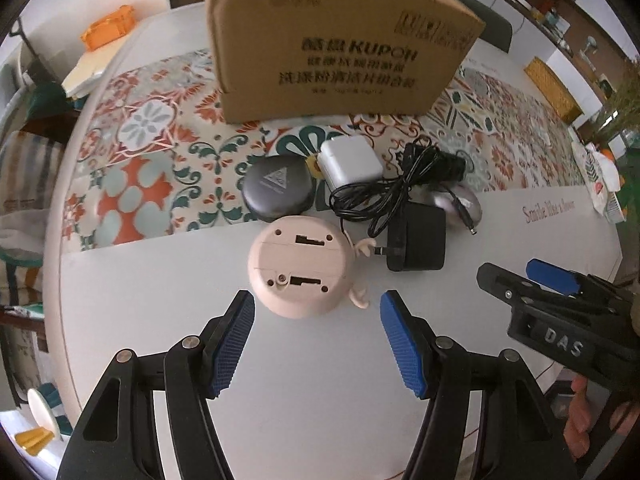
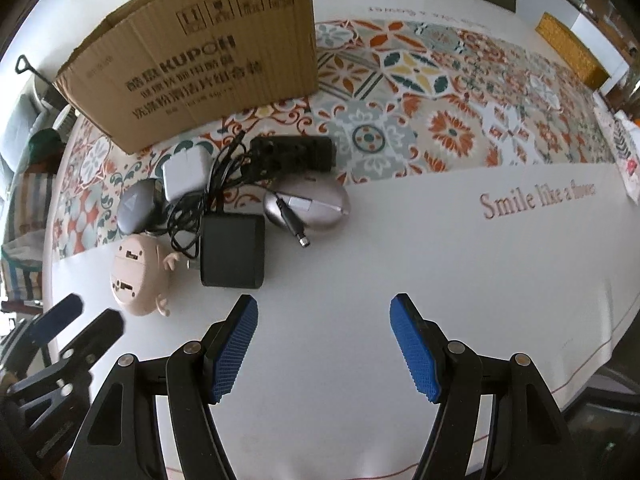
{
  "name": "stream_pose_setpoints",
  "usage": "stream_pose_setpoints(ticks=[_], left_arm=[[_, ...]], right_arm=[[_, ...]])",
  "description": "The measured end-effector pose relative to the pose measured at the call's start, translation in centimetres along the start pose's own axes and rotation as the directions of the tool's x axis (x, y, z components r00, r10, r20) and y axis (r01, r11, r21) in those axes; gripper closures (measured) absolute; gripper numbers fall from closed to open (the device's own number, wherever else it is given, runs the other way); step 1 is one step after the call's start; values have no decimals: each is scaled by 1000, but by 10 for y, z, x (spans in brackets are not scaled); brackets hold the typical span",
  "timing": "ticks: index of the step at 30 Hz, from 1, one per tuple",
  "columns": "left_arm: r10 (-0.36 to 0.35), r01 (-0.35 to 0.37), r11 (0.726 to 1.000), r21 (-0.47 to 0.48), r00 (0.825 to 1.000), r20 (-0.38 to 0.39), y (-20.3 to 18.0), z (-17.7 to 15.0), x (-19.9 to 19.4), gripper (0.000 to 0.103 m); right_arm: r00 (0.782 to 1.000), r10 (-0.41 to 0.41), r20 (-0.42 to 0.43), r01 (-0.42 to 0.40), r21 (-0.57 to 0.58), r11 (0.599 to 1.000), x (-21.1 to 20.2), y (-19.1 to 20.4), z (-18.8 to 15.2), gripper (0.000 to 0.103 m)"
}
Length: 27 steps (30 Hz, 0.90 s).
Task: Organize rigid objects
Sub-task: 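Return both tools to the items and approach the pink round device with the left tool, then grasp the pink round device with the left tool while the right tool grasps the black charger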
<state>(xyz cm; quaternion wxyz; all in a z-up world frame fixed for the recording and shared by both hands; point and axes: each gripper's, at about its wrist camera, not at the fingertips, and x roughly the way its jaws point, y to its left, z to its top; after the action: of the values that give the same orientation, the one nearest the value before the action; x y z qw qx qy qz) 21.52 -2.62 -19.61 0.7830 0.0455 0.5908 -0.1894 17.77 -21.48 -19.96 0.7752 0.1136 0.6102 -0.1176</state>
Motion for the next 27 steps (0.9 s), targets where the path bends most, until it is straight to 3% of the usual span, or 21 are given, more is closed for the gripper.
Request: stream_pose_setpoints(ticks=[10, 20, 27], left_arm=[[14, -13, 1000, 20, 998, -62, 3, 15, 34, 38], [10, -4, 998, 55, 996, -94, -2, 22, 39, 38], [32, -22, 996, 92, 993, -110, -7, 27, 45, 32]], right_arm=[[1000, 27, -17, -27, -6, 1000, 11, 7, 3, 34], [999, 39, -27, -39, 2, 999, 16, 8, 11, 34], [998, 53, -31, -52, 10, 999, 18, 8, 12, 34]])
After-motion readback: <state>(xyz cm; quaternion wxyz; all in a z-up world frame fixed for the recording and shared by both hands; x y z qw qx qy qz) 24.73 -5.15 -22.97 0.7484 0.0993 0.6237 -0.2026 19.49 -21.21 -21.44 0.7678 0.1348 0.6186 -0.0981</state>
